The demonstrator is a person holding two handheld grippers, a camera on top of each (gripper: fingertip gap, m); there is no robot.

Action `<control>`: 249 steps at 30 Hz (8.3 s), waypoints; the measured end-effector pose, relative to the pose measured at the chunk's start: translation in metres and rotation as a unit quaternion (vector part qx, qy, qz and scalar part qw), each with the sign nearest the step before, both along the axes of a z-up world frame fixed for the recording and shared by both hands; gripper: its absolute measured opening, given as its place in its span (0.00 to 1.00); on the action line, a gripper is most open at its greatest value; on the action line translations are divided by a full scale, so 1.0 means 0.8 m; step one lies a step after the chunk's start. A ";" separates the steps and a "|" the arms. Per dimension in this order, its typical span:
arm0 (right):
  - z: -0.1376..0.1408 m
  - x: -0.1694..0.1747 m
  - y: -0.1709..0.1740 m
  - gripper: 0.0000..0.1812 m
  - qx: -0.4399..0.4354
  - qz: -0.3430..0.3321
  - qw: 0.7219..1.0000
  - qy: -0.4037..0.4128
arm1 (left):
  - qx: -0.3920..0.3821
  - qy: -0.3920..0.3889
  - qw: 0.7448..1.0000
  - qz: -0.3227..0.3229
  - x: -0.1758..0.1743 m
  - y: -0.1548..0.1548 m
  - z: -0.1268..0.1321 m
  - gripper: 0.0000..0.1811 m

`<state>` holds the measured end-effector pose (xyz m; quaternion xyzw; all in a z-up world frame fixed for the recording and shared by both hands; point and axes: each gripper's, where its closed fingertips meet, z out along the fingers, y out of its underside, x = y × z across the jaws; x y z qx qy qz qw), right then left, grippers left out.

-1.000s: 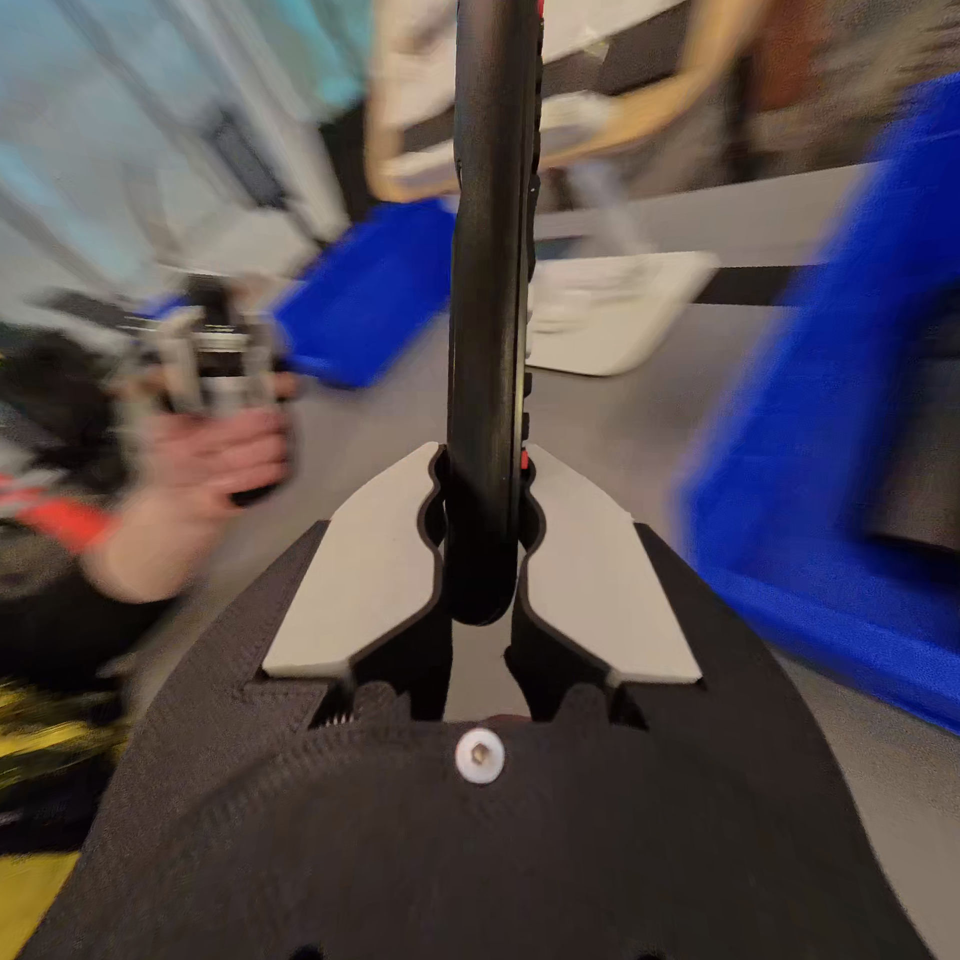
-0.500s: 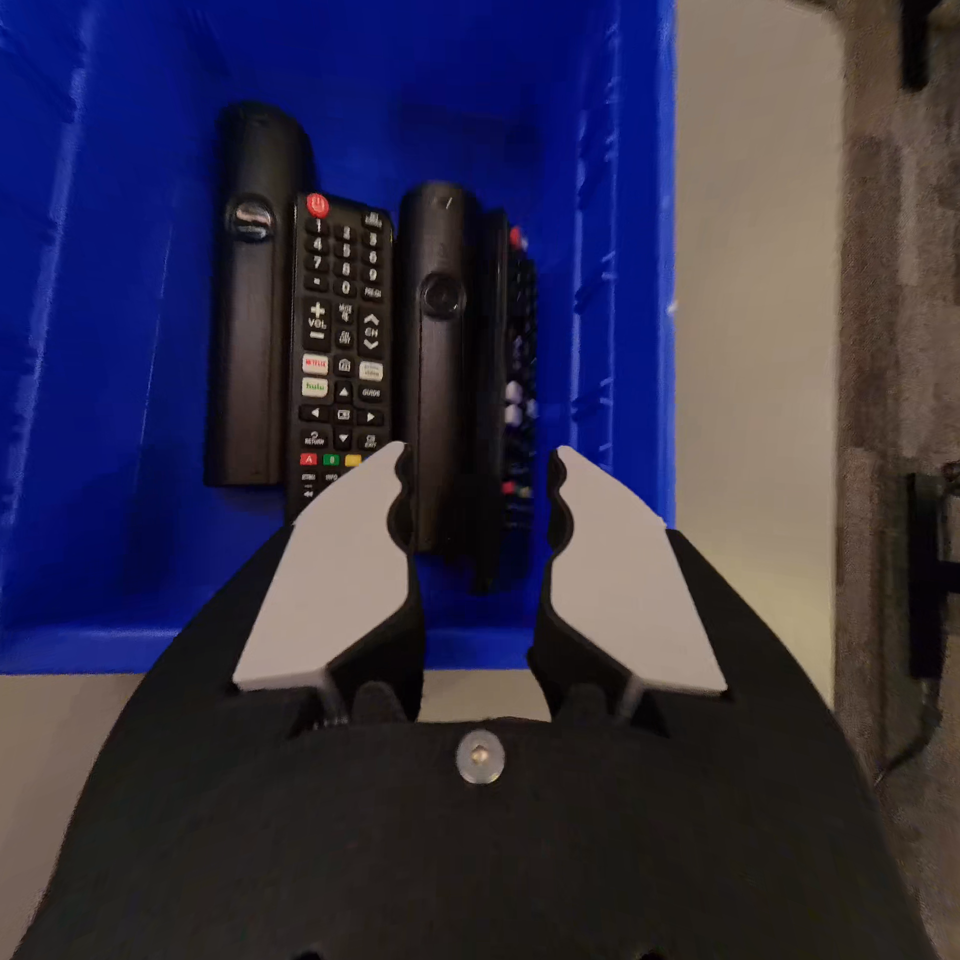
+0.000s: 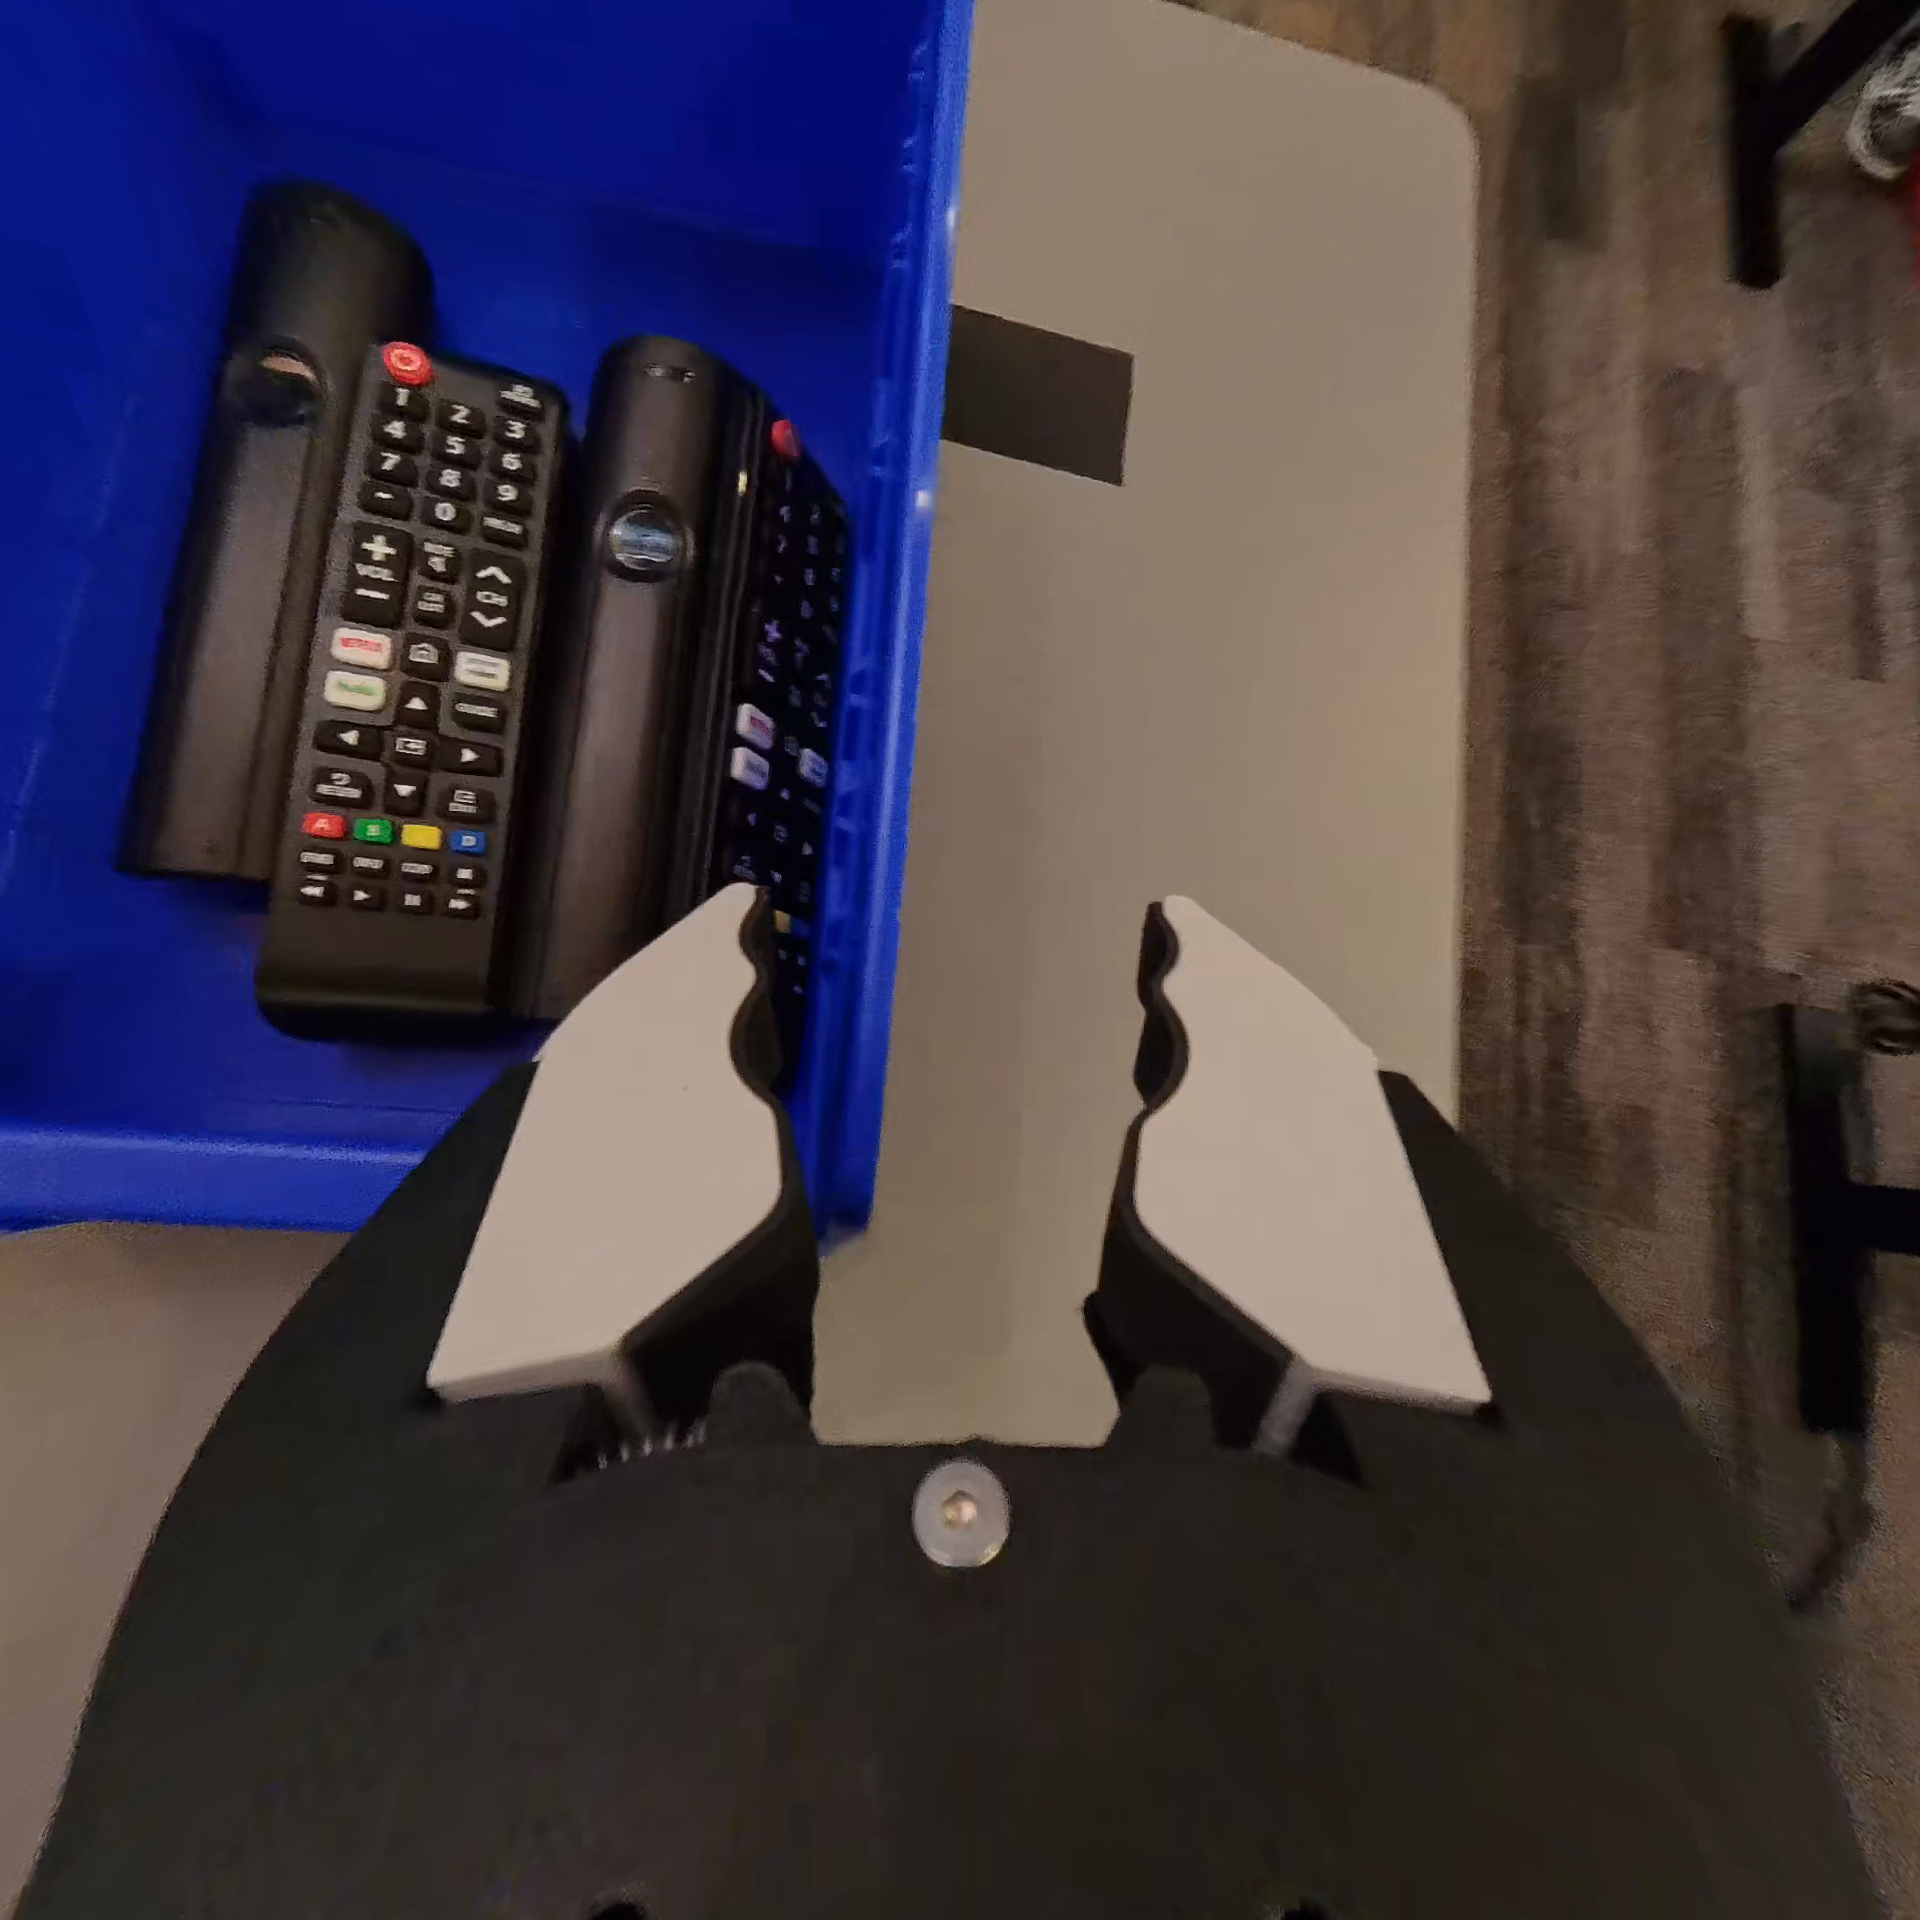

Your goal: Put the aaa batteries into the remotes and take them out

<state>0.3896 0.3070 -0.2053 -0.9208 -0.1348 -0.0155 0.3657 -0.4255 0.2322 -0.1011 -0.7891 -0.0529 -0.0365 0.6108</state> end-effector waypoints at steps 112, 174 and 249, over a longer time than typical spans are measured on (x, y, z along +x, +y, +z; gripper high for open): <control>-0.005 -0.214 0.176 0.10 -0.167 0.415 0.837 -0.317 | -0.450 0.514 0.595 -0.422 -0.040 0.242 -0.169 0.15; 0.147 -0.434 -0.094 0.20 0.209 0.408 0.883 -0.102 | -0.442 0.372 0.814 -0.057 -0.014 0.127 -0.194 0.14; 0.028 -0.621 -0.199 0.26 0.026 0.571 0.738 0.358 | 0.074 -0.081 0.728 -0.677 0.459 -0.083 0.012 0.32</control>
